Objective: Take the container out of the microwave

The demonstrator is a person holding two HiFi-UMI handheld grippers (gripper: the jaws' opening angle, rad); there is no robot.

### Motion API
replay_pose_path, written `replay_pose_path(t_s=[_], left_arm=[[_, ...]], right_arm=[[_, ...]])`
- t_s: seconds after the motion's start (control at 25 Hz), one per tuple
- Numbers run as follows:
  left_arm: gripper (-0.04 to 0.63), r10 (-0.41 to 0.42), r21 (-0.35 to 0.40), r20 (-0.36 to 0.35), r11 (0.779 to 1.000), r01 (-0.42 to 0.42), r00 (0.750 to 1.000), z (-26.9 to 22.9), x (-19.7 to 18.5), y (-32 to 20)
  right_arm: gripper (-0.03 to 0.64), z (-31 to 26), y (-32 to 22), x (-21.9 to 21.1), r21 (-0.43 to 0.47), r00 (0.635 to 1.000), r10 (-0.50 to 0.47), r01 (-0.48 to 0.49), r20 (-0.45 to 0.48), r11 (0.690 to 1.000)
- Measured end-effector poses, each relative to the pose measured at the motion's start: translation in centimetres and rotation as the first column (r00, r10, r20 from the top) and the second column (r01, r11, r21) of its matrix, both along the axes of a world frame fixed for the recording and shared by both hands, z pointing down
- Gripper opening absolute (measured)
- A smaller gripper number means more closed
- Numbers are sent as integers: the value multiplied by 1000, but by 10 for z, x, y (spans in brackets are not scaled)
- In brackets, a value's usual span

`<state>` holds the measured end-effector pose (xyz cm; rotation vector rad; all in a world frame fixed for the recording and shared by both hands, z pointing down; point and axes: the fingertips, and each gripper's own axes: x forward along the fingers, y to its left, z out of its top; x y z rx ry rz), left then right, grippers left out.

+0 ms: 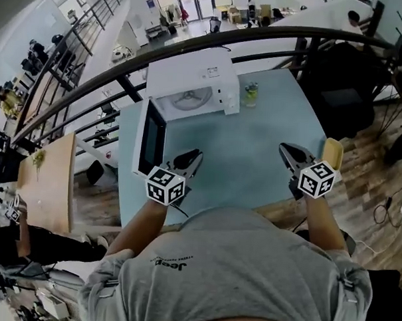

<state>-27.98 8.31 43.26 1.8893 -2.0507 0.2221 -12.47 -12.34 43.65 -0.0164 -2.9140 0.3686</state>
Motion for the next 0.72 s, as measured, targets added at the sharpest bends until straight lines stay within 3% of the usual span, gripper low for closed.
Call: replay_pose_path(t_s=[0.16,0.32,0.52,0.72], left_arm=[[58,-85,54,12,995,84,996,-18,-28,74],[44,-197,117,11,974,194,980,-27,-47,123],[20,-287,175,-27,942,287,958,-33,-44,153],[20,-340,188,-73,919,348,938,-24,-42,161]], right_arm=[[17,-20,56,-53,-4,995,-95,95,10,995],[17,-33,88,-94,8,979,-205,205,21,979],[18,-44,106,-112,20,953,-302,301,24,953],[17,-36,101,-112,9,941,-338,338,2,941]])
